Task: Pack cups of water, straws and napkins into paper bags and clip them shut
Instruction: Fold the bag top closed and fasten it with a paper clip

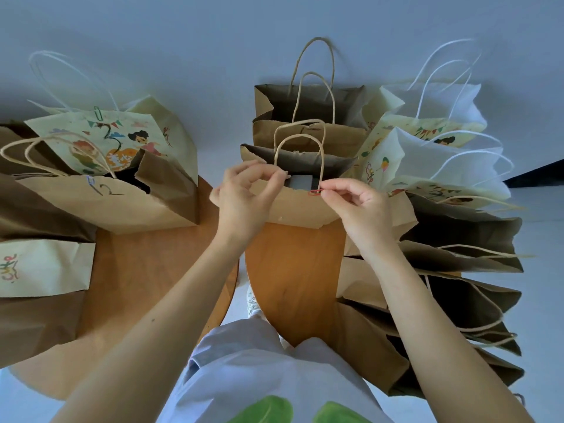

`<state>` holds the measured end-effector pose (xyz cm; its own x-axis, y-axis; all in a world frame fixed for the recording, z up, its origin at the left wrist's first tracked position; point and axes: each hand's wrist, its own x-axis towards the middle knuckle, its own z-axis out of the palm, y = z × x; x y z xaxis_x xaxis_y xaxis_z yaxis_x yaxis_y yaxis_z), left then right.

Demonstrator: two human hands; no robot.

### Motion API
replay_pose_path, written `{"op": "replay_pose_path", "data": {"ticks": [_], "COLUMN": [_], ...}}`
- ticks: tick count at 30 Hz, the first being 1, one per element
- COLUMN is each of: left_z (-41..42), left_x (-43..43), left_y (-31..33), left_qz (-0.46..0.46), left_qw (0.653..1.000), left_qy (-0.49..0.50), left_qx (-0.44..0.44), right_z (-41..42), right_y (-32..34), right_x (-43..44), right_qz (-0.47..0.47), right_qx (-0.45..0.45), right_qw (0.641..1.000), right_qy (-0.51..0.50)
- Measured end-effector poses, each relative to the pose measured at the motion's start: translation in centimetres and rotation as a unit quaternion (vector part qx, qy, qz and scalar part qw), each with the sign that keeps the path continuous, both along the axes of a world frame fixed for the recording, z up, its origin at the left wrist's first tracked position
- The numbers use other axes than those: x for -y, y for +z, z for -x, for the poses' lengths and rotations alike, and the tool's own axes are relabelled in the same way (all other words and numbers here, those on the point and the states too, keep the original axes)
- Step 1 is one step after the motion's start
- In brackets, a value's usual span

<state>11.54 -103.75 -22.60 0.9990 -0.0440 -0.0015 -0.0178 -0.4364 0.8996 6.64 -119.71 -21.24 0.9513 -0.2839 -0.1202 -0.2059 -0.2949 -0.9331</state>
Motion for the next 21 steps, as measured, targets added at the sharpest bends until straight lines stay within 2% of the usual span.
{"op": "replay_pose_path", "data": {"ticks": [4, 9, 12, 16, 21], "left_z": [0.6, 1.1, 1.0, 0.4, -1.0], "left_x": [-0.4, -0.8, -1.0, -1.0, -0.3], "left_y": [0.2, -0.7, -1.4, -1.7, -1.6], "left_qz": [-0.091, -0.129, -0.168, -0.171, -0.19], "left_qw": [0.996, 0.989, 0.978, 0.968, 0.956], "left_qy": [-0.014, -0.027, -0.084, -0.149, -0.157], "left_qx": [0.003, 0.07, 0.093, 0.104, 0.162], "right_z": [0.1, 0.2, 0.2, -0.1, -0.7], "right_y": [0.2, -0.2, -0.5, -0.8, -1.3], "right_x": [0.0, -0.3, -0.1, -0.1, -0.5], "right_qz": [-0.033, -0.021, -0.021, 0.005, 0.033], "right_qx": [0.006, 0.003, 0.004, 0.003, -0.005], "right_qw": [0.999, 1.0, 1.0, 1.0, 0.999], "right_qy": [0.006, 0.008, 0.002, 0.012, 0.02]}}
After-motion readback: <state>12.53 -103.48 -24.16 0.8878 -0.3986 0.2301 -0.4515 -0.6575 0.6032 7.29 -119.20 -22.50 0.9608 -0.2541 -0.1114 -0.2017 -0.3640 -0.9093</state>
